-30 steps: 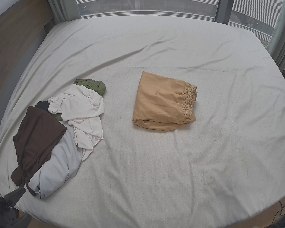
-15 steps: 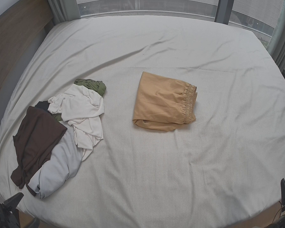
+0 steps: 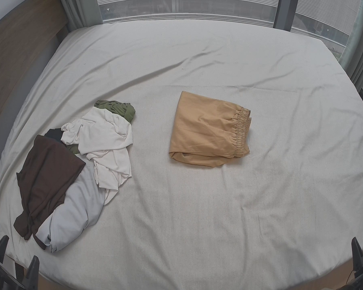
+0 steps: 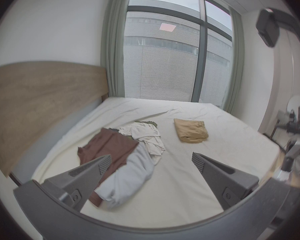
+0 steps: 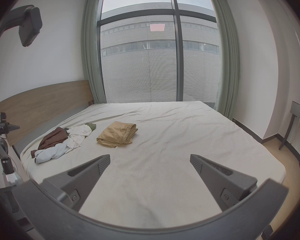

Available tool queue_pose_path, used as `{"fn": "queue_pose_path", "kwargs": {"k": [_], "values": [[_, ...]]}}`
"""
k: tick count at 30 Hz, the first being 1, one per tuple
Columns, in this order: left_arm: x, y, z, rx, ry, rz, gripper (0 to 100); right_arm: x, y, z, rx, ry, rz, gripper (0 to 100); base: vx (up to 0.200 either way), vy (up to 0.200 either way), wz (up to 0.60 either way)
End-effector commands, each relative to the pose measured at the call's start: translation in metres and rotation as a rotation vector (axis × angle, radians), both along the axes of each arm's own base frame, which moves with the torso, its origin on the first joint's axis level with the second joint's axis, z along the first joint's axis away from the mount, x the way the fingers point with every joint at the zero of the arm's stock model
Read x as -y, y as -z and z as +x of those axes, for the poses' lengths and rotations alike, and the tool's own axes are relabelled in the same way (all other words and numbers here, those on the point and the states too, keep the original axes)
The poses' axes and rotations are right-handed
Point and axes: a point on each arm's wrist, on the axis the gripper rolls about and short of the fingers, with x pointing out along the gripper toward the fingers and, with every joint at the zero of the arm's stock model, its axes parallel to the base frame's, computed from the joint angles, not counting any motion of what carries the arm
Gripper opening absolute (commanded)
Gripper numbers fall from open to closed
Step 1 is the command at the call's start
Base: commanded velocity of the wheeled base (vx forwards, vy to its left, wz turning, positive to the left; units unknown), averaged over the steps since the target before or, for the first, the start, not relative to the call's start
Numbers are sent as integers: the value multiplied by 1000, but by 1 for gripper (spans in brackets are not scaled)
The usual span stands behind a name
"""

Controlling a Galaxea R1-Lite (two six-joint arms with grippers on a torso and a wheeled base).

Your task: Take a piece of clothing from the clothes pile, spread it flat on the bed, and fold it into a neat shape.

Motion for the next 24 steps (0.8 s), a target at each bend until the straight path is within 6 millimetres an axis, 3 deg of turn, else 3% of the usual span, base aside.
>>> {"fn": "queue_pose_path", "kwargs": {"k": [1,4,16,19,21,24], "values": [[-1,7,-2,-5,-80,-15,100,0,5,0,2,-4,8,100,0,0,0],[-2,8,-2,-36,-153,-106,100,2,5,0,2,66,22,100,0,0,0],[-1,12,-2,-34,-70,-43,100,4,6,0,-3,199,-15,100,0,0,0],[-1,12,-2,-34,-72,-43,100,4,5,0,0,181,-53,100,0,0,0],[-1,12,-2,-34,-72,-44,100,1,5,0,11,48,-77,100,0,0,0],[-1,12,-2,-34,-72,-41,100,0,5,0,7,0,0,100,0,0,0]]}}
